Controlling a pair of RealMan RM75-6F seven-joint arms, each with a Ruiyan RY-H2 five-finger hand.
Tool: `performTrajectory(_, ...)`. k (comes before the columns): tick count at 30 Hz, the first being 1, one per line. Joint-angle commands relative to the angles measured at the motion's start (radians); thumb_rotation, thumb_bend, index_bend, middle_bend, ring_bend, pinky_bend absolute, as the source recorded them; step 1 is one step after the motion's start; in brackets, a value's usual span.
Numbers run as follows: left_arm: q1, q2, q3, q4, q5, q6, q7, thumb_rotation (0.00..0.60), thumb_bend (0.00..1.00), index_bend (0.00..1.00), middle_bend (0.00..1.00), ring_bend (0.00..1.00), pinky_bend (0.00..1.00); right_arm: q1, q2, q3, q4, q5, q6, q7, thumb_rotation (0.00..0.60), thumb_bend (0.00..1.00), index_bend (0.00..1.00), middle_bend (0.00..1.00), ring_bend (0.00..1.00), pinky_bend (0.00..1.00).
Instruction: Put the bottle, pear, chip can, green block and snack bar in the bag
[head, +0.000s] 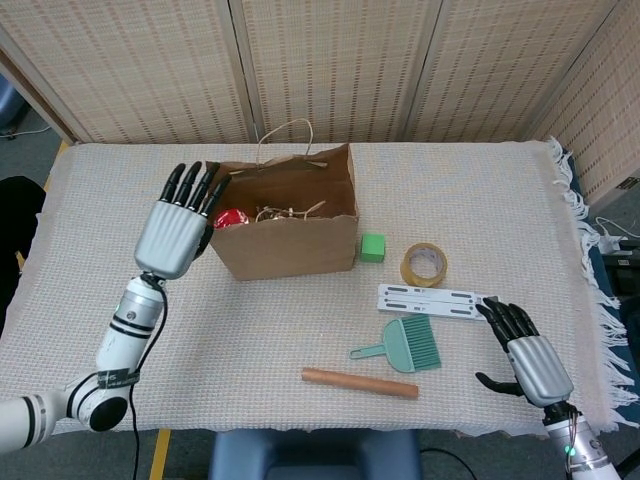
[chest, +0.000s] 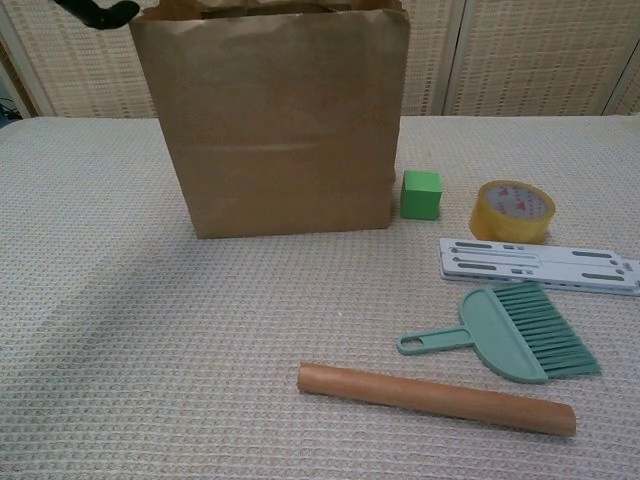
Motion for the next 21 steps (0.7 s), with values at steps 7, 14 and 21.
performTrajectory(7,0.304,0.135,0.105,-0.201,-0.099,0.154,-0.314,0.600,0.42,0.01,0.00,0.00,0.10,-0.001,-0.012,0.003,0.016,-0.004,0.006,-0.047,0.600,0.07,0.00,0.00,0.00,0.00)
performTrajectory(14,0.507,0.068,0.291,-0.004,0.130,0.299,-0.420,0.600,0.42,0.01,0.00,0.00,0.08,-0.005,-0.023,0.005,0.026,-0.004,0.014,-0.070,0.600,0.07,0.00,0.00,0.00,0.00)
performTrajectory(21,0.587,0.036,0.352,0.179,0.251,0.348,-0.413,0.600,0.42,0.01,0.00,0.00,0.06,-0.007,-0.026,0.004,0.030,-0.007,0.016,-0.088,0.600,0.07,0.00,0.00,0.00,0.00)
